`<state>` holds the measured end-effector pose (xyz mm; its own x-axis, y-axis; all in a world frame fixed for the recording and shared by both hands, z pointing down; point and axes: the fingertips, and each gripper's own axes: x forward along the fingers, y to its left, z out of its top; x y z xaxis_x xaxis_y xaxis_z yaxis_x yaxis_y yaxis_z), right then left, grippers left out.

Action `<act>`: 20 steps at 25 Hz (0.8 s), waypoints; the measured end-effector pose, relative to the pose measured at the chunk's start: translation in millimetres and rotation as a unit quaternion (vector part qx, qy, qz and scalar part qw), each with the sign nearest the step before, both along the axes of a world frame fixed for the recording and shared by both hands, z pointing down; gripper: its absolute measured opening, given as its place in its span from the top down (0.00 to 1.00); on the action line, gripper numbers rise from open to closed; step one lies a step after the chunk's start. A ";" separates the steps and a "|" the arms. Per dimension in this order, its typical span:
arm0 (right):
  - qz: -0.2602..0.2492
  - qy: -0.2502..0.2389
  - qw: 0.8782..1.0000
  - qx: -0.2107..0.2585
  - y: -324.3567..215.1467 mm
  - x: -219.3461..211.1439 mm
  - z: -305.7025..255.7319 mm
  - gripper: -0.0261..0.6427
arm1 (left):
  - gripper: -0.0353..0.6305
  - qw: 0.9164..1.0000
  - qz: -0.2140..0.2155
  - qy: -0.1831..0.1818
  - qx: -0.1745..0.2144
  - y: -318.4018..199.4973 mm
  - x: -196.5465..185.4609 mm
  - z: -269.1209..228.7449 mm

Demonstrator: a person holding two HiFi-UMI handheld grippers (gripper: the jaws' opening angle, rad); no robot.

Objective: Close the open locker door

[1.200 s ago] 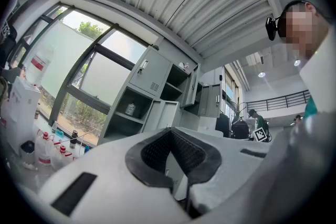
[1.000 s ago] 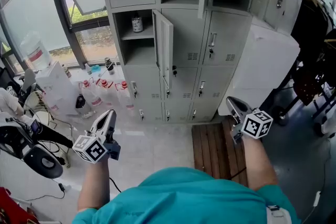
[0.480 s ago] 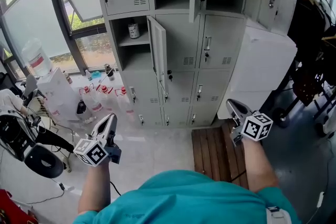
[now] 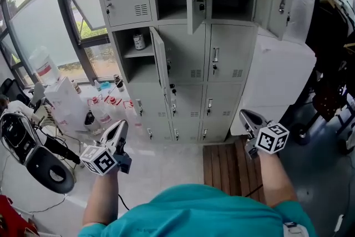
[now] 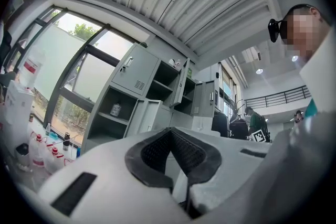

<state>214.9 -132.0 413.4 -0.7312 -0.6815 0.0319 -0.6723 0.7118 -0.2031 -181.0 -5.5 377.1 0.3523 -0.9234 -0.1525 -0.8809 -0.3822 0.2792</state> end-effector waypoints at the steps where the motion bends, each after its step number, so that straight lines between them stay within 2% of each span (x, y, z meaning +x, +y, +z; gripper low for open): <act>1: -0.005 0.002 1.000 0.002 -3.4 3.6 -2.0 0.98 | 0.95 1.000 0.000 0.000 0.002 -4.1 7.5 -3.4; 6: -0.016 0.004 1.000 0.006 -23.7 16.5 -6.9 0.98 | 0.95 1.000 0.007 0.004 0.002 -29.2 37.7 -16.7; 10: -0.013 0.005 1.000 0.006 -42.7 6.0 -1.3 0.98 | 0.95 1.000 0.027 -0.003 0.006 -49.9 41.9 -24.9; 14: 0.003 0.011 1.000 0.009 -66.0 -21.2 3.2 0.98 | 0.95 0.998 0.059 -0.002 0.027 -81.0 20.7 -34.7; 20: 0.056 0.007 0.998 0.020 -115.4 -89.8 -12.7 0.98 | 0.95 0.991 0.130 -0.001 0.043 -151.8 -44.3 -65.8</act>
<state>125.1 -247.4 400.7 -0.6501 -0.7597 0.0129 -0.7507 0.6396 -0.1656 -225.3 -157.3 311.3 0.5767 -0.7849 -0.2267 -0.7499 -0.6187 0.2341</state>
